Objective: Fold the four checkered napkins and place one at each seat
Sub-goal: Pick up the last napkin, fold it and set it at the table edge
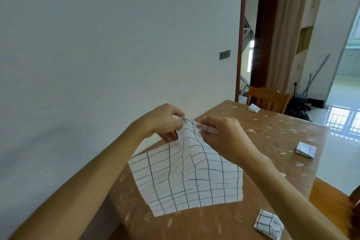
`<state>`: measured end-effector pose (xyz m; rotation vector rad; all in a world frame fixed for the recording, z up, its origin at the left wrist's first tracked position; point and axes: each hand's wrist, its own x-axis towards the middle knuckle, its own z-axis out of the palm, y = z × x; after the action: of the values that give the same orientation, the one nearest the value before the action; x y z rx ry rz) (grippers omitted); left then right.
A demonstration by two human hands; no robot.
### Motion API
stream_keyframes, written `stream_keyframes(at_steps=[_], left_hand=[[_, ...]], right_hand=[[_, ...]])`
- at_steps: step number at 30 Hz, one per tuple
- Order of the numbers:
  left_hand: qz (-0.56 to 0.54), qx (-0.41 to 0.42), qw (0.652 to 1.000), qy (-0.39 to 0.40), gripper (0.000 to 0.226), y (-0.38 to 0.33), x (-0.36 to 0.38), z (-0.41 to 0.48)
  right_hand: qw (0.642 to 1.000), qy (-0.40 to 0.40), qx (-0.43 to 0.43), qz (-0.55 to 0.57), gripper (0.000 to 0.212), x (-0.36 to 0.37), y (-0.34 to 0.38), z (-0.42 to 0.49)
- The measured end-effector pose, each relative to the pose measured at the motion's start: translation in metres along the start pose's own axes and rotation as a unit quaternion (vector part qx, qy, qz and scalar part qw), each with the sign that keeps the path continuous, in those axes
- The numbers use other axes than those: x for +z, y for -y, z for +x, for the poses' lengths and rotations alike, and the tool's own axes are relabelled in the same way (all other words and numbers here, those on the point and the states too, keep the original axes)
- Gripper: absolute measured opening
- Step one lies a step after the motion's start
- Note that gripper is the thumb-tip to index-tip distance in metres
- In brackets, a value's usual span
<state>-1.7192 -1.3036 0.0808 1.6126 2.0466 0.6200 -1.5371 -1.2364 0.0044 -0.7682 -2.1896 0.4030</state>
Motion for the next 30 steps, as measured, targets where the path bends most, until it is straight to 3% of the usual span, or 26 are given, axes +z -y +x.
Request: stream_keyframes(at_steps=[4, 8, 12, 16, 18, 22, 24, 26, 30], left_hand=[[-0.045, -0.012, 0.999, 0.022, 0.020, -0.005, -0.008, -0.007], [-0.132, -0.030, 0.990, -0.029, 0.023, -0.002, -0.010, -0.008], [-0.234, -0.041, 0.967, -0.096, 0.023, -0.001, -0.012, -0.012], [-0.255, -0.072, 0.952, -0.154, 0.016, -0.003, -0.016, -0.021], [-0.295, -0.068, 0.938, -0.168, 0.025, -0.002, -0.020, -0.023], [-0.364, -0.064, 0.910, -0.188, 0.023, -0.006, -0.029, -0.031], [-0.361, -0.039, 0.915, -0.177, 0.017, -0.007, -0.031, -0.033], [-0.317, -0.011, 0.931, -0.180, 0.012, -0.008, -0.030, -0.037], [-0.216, 0.029, 0.947, -0.235, 0.007, -0.009, -0.029, -0.040]], right_hand=[[0.999, -0.001, 0.018, 0.041, 0.021, -0.005, 0.011, 0.000], [0.986, -0.021, 0.048, 0.156, 0.036, -0.010, 0.019, -0.011], [0.992, -0.020, 0.009, 0.127, 0.062, -0.004, 0.023, -0.026], [0.988, -0.126, -0.006, 0.093, 0.064, 0.009, 0.037, -0.052], [0.981, -0.148, 0.009, 0.124, 0.071, 0.019, 0.049, -0.071], [0.980, -0.039, 0.081, 0.179, 0.105, 0.037, 0.087, -0.099], [0.976, -0.013, 0.114, 0.187, 0.112, 0.045, 0.098, -0.095], [0.973, -0.023, 0.137, 0.187, 0.104, 0.052, 0.097, -0.085], [0.967, -0.048, 0.149, 0.201, 0.031, 0.058, 0.074, -0.069]])
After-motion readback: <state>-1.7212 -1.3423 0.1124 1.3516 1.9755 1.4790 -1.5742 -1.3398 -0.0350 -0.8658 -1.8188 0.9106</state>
